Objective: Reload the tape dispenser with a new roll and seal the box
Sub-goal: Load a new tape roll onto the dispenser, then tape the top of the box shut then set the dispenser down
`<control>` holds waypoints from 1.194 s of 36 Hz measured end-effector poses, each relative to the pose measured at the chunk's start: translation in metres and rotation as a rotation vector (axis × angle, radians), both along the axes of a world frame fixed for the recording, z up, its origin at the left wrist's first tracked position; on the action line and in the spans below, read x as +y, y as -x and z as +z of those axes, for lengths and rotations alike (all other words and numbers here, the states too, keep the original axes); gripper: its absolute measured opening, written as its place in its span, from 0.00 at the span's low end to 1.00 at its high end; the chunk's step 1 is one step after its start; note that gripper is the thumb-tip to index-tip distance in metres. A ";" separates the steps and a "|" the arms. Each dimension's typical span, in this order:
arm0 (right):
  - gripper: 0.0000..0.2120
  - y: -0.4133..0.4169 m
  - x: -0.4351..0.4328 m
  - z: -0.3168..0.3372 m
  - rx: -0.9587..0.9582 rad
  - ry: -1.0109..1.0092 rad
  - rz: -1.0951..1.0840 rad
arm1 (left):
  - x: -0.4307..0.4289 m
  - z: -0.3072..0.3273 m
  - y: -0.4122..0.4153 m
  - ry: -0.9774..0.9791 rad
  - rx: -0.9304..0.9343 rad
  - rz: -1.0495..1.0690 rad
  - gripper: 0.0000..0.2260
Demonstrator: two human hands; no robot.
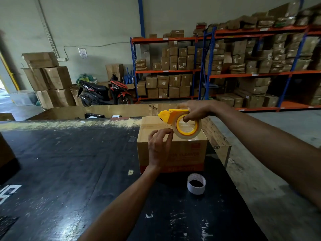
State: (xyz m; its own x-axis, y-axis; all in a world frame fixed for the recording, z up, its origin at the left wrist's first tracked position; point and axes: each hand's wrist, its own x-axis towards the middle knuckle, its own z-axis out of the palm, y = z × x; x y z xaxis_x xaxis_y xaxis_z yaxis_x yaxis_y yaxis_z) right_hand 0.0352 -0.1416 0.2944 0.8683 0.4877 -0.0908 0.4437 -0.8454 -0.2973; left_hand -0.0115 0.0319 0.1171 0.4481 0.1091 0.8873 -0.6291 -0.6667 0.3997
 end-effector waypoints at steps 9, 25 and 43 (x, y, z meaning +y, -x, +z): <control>0.08 0.005 -0.015 -0.008 0.051 0.049 0.006 | 0.039 0.027 -0.022 -0.116 0.009 0.024 0.03; 0.08 0.005 -0.034 0.010 -0.003 0.065 -0.103 | 0.024 0.065 -0.029 0.017 0.521 -0.511 0.04; 0.35 0.005 -0.035 0.001 -0.414 0.127 -0.216 | 0.012 0.119 -0.083 0.866 1.401 -0.941 0.09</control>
State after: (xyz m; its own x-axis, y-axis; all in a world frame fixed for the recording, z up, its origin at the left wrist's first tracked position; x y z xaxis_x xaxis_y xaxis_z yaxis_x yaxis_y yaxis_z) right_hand 0.0304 -0.1770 0.2949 0.9242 0.2996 0.2369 0.3133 -0.9494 -0.0216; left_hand 0.0716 0.0439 0.2363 0.8687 -0.4117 -0.2754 0.4108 0.2882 0.8650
